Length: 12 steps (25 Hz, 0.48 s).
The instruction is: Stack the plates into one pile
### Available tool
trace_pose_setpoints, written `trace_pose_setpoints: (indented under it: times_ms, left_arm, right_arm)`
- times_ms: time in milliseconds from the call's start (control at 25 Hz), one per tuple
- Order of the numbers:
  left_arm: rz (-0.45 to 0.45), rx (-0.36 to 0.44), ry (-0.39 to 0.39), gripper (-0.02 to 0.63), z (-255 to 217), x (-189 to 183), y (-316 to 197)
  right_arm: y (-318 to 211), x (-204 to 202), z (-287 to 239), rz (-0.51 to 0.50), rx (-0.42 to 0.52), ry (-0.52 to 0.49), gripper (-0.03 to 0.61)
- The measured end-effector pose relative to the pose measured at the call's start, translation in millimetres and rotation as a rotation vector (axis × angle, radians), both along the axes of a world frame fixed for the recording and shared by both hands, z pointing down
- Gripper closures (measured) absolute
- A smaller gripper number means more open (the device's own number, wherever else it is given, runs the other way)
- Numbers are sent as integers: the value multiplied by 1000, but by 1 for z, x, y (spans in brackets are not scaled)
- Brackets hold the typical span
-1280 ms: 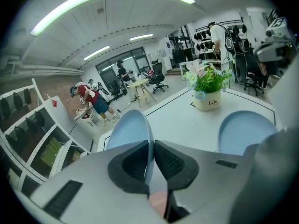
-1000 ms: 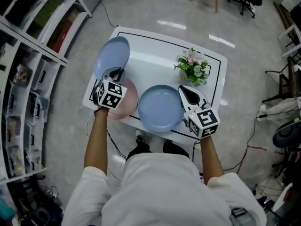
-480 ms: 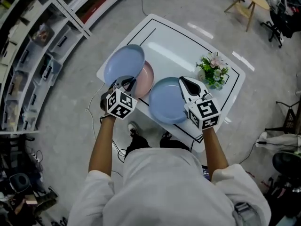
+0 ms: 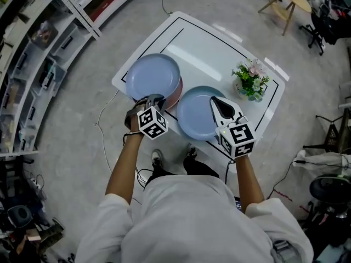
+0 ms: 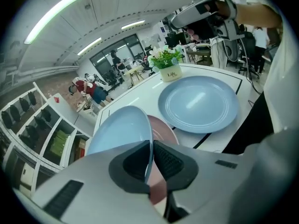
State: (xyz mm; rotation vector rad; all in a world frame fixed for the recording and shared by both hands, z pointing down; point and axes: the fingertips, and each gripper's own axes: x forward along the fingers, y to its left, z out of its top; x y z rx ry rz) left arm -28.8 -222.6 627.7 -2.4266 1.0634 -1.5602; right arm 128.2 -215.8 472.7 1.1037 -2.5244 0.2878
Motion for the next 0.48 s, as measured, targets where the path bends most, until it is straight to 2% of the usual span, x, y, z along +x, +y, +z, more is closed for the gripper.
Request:
trace_pose_setpoints:
  times_ms: [200, 360, 480]
  left_arm:
    - [45, -69, 31, 572, 21, -2, 11]
    - [56, -119, 127, 572, 25, 10, 16]
    - [68, -144, 171, 556, 22, 11, 18]
  right_arm:
    - [18, -7, 13, 42, -35, 32, 565]
    - [30, -4, 20, 82, -54, 46, 565]
    - [38, -7, 19, 100, -55, 51, 565]
